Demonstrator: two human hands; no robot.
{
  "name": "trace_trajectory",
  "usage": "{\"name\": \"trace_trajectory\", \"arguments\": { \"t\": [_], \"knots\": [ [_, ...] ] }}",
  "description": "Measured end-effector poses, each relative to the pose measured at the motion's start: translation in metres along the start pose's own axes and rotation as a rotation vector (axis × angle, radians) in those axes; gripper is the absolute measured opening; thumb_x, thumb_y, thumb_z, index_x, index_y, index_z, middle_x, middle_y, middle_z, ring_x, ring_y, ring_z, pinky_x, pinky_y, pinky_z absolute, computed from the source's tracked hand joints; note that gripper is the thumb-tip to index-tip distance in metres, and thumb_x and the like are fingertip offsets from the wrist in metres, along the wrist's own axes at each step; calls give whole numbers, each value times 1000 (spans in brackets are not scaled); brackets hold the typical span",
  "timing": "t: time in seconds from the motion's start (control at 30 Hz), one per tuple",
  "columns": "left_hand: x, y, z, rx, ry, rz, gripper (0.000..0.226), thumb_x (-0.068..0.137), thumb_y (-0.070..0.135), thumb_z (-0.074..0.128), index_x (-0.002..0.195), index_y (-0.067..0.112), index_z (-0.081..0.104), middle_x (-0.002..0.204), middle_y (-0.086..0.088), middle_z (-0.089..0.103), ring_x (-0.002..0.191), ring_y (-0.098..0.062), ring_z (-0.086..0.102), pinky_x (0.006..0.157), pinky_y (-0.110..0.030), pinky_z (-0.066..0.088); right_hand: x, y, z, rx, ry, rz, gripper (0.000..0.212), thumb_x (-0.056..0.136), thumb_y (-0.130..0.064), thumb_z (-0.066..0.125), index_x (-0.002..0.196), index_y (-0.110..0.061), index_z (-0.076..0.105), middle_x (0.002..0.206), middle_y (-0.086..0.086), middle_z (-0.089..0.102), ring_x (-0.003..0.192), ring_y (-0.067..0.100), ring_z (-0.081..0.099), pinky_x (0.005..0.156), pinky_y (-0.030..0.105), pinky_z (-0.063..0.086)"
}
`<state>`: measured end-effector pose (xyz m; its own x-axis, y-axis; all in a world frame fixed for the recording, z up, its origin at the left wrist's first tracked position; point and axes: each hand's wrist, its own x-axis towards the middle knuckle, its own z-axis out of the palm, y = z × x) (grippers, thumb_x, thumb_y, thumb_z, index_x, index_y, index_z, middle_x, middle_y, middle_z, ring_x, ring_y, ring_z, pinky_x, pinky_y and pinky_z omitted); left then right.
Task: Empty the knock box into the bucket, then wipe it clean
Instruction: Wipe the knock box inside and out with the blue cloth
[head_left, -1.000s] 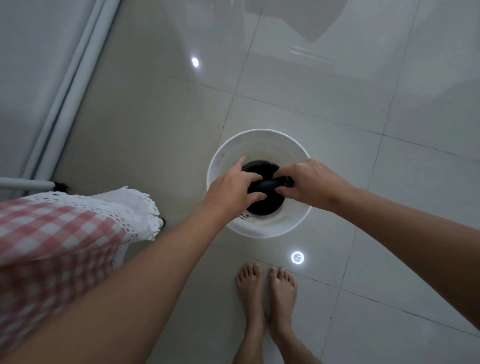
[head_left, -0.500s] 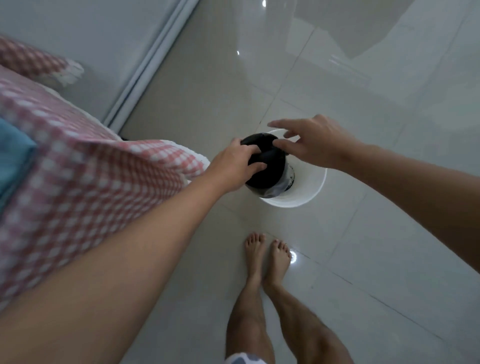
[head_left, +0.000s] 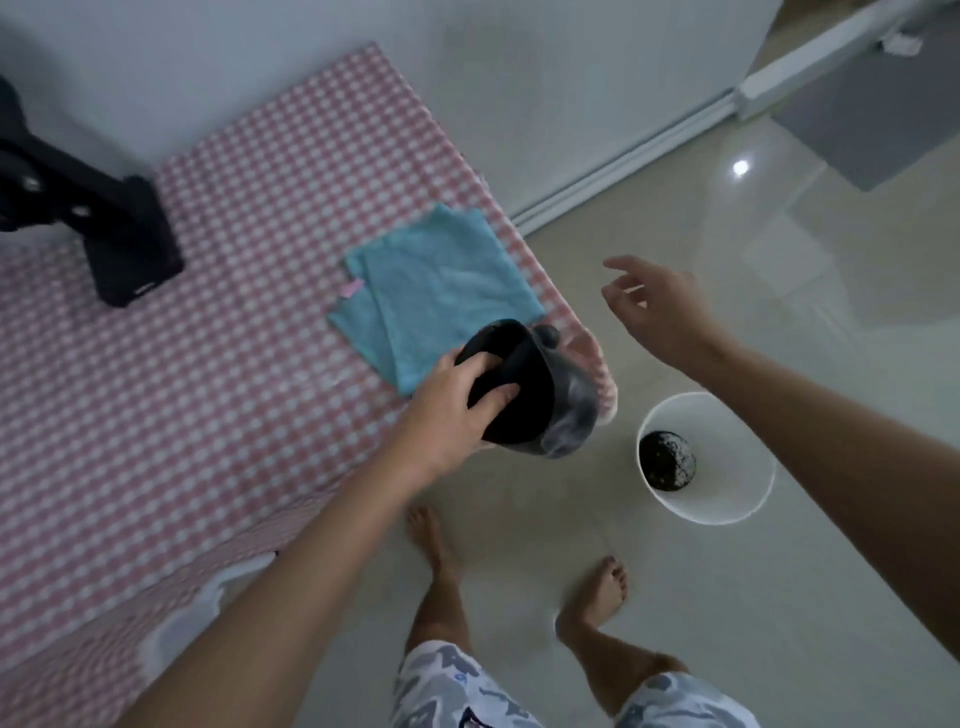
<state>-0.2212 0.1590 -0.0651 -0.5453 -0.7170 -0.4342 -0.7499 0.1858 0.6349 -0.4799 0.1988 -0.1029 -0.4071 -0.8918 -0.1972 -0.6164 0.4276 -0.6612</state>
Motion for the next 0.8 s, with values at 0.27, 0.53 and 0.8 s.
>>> {"name": "trace_trajectory", "arguments": {
  "t": [0.27, 0.53, 0.8],
  "knots": [
    [-57, -102, -170, -240, 157, -196, 32, 111, 33, 54, 136, 17, 64, 126, -2, 72, 115, -22, 70, 95, -41, 59, 34, -116, 88, -21, -150, 196, 63, 86, -16, 74, 143, -8, 46, 128, 26, 60, 113, 42, 61, 94, 45, 50],
    [-81, -196, -286, -411, 281, -288, 34, 113, 36, 47, 140, 18, 58, 123, -2, 68, 92, -9, 67, 68, -22, 57, 101, -82, 125, -148, -120, 526, 104, 55, -77, 74, 133, -9, 56, 132, 33, 57, 114, 44, 57, 99, 44, 46],
    [-94, -244, -331, -552, 300, -330, 34, 113, 36, 46, 140, 19, 56, 121, 2, 67, 104, -17, 70, 79, -29, 64, 68, -172, 107, -119, -126, 561, 53, 79, -24, 83, 101, 20, 62, 101, 32, 65, 69, 30, 54, 74, 47, 46]
  ]
}}
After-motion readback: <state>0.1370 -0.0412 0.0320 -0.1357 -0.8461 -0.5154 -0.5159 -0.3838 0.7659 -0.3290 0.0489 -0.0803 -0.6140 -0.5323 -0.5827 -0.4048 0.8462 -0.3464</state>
